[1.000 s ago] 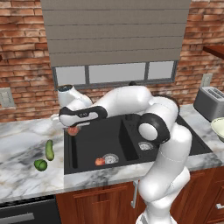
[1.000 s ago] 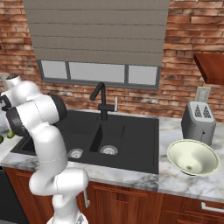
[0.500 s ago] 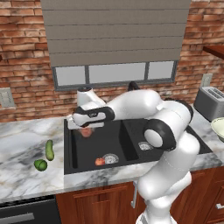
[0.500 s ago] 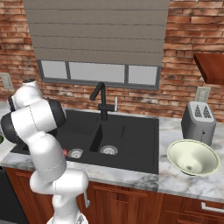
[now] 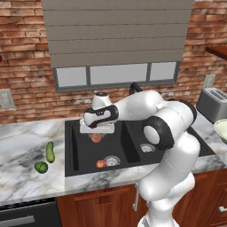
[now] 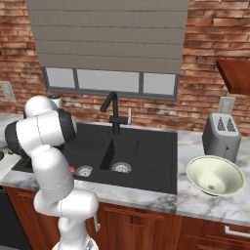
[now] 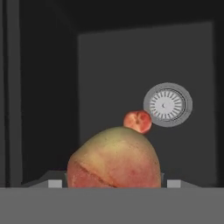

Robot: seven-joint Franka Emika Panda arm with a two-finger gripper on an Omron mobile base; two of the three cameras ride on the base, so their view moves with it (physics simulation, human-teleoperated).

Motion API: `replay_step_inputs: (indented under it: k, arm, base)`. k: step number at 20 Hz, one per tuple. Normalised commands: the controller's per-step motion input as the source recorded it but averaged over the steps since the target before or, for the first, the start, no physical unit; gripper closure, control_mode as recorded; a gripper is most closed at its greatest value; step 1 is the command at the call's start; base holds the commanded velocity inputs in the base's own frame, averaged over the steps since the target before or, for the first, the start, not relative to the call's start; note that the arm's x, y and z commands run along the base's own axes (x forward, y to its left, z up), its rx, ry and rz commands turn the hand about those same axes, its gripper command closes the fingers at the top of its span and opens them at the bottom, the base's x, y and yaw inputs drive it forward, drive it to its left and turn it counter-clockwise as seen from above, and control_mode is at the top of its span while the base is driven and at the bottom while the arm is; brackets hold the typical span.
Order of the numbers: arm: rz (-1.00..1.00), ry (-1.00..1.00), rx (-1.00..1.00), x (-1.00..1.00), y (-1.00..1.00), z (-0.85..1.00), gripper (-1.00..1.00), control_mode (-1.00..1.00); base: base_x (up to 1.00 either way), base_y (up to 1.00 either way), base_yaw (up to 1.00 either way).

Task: There is a mixed pile of frozen fruits and vegetables on the counter. Locate all the frozen vegetables and place the items in a bowl on the counter. Take all the frozen fruits and defrost them in a running sink.

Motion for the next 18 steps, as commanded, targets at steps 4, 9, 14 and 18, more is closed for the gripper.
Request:
replay_step_inputs:
  k: [4,9,14,18]
  arm:
    - [0.00,0.10,0.04,0.17,-0.22,-0.39,1.00,-1.00]
    - [0.00,0.08,-0.08,0.03,-0.04,-0.51,1.00,-1.00]
    - [0.00,0.08,-0.04,0.12,0.00,-0.39,1.00,-1.00]
    - [0.00,0.05,-0.01,0.16,0.00,-0.35,1.00,-1.00]
  base:
    - [0.00,0.00,0.00]
    - [0.00,0.00,0.00]
    - [0.00,0.00,0.00]
    - [0.00,0.00,0.00]
